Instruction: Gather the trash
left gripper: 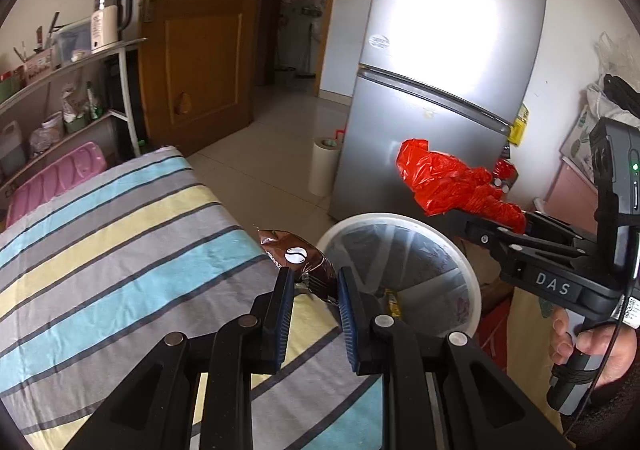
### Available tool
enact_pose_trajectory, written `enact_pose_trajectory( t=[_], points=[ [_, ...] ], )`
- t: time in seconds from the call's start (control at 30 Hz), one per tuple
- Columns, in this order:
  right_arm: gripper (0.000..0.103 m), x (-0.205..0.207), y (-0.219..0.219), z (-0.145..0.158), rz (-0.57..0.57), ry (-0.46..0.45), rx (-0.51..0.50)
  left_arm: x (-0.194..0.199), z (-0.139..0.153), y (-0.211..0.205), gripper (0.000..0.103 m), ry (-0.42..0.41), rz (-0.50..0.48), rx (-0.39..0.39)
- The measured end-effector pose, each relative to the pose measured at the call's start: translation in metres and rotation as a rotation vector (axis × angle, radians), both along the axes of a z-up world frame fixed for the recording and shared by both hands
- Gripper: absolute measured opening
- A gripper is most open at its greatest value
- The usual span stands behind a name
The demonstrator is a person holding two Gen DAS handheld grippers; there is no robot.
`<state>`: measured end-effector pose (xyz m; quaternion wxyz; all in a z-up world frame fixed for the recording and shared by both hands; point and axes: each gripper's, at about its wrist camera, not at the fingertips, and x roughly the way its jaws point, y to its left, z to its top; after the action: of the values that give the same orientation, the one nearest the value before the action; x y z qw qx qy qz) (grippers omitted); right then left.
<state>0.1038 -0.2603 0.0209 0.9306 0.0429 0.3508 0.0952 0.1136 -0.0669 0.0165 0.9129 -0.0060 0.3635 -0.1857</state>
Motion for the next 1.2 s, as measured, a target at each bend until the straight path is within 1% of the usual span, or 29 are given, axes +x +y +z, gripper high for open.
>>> enact_pose_trajectory(
  t=[0.13, 0.27, 0.3, 0.37, 0.4, 0.47, 0.53, 0.6, 0.73, 0.87, 1.1, 1.2],
  points=[
    [0.053, 0.005, -0.030, -0.023, -0.074, 0.063, -0.011, 0.011, -0.012, -0.033, 0.023, 0.027, -0.071, 0.015],
    [0.053, 0.012, -0.047, -0.047, -0.117, 0.136, -0.046, 0.021, -0.029, -0.059, 0.023, 0.068, -0.117, 0.026],
    [0.053, 0.014, -0.051, -0.053, -0.125, 0.151, -0.056, 0.023, -0.033, -0.064, 0.023, 0.073, -0.114, 0.035],
    [0.053, 0.020, -0.057, -0.064, -0.125, 0.184, -0.062, 0.024, -0.040, -0.074, 0.023, 0.054, -0.114, 0.085],
    [0.053, 0.022, -0.059, -0.069, -0.129, 0.200, -0.070, 0.026, -0.043, -0.077, 0.023, 0.061, -0.117, 0.092],
    [0.054, 0.026, -0.061, -0.077, -0.132, 0.220, -0.081, 0.029, -0.048, -0.080, 0.023, 0.092, -0.128, 0.068],
    [0.054, 0.026, -0.066, -0.083, -0.143, 0.239, -0.084, 0.030, -0.051, -0.082, 0.023, 0.098, -0.126, 0.080],
    [0.055, 0.025, -0.070, -0.088, -0.145, 0.252, -0.077, 0.029, -0.053, -0.081, 0.023, 0.101, -0.128, 0.072],
    [0.059, 0.022, -0.069, -0.089, -0.146, 0.252, -0.081, 0.033, -0.053, -0.078, 0.023, 0.112, -0.111, 0.070],
    [0.060, 0.020, -0.065, -0.088, -0.146, 0.240, -0.069, 0.032, -0.052, -0.073, 0.023, 0.109, -0.093, 0.066],
    [0.060, 0.007, -0.058, -0.072, -0.164, 0.187, -0.051, 0.025, -0.045, -0.069, 0.024, 0.088, -0.075, 0.056],
    [0.060, -0.004, -0.053, -0.062, -0.174, 0.150, -0.056, 0.018, -0.041, -0.067, 0.028, 0.065, -0.061, 0.073]
  ],
)
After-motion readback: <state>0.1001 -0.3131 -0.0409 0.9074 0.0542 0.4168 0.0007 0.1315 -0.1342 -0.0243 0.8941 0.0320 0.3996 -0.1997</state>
